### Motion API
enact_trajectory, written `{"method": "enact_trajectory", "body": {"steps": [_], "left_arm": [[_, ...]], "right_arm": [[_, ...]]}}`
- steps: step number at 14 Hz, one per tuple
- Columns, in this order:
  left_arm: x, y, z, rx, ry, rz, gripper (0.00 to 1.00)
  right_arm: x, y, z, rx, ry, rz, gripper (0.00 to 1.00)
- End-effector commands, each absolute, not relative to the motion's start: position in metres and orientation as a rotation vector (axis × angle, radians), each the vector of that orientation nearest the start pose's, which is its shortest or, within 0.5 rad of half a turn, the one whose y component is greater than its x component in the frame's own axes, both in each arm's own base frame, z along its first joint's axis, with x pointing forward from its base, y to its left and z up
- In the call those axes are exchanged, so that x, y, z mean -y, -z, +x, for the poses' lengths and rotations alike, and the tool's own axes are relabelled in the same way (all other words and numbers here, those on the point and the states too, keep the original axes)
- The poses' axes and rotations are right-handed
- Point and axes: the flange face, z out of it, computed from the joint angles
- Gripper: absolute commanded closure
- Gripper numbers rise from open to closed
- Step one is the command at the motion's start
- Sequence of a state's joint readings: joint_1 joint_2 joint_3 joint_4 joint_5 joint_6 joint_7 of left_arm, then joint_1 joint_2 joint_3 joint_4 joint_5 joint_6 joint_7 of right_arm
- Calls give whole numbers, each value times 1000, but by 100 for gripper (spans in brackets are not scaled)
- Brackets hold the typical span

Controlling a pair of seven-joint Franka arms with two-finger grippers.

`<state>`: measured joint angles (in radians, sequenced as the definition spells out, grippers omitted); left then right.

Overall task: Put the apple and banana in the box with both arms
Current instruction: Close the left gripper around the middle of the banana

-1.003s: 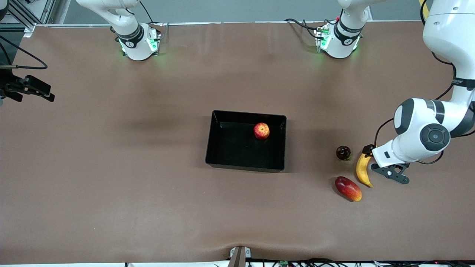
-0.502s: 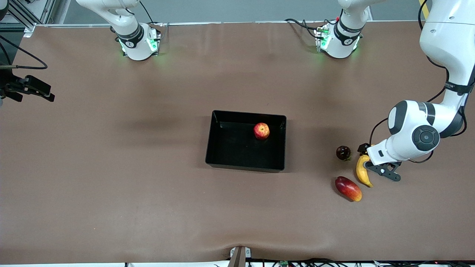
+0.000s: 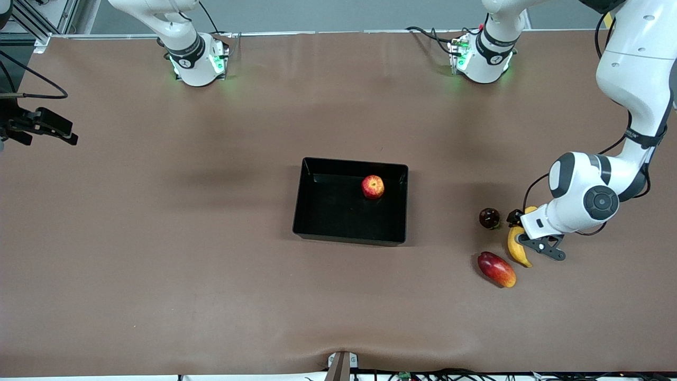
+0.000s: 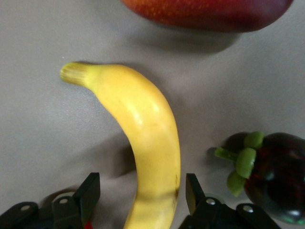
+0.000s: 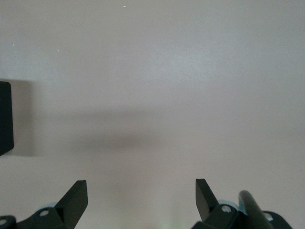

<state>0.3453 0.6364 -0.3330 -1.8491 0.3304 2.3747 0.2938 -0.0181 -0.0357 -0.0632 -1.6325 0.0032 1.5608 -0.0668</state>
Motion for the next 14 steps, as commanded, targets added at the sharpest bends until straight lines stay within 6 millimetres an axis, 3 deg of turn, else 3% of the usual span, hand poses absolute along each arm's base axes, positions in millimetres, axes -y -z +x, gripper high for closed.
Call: {"method": "enact_trajectory", "body": {"steps": [1, 5, 7, 9, 14], "left_arm": [[-24, -189, 633, -767, -76, -3023, 41], [-20, -195, 634, -774, -65, -3020, 100], [-19, -198, 634, -777, -65, -3017, 100], [-6, -220, 637, -806, -45, -3002, 100], [43, -297, 636, -837, -94, -2993, 100]], "right_arm": [[48, -617, 542, -14, -57, -3149, 0], [49, -616, 541, -17, -62, -3149, 0], [50, -616, 541, -17, -62, -3148, 0], [53, -616, 541, -24, -62, -3148, 0], [54, -616, 541, -29, -62, -3148, 0]]}}
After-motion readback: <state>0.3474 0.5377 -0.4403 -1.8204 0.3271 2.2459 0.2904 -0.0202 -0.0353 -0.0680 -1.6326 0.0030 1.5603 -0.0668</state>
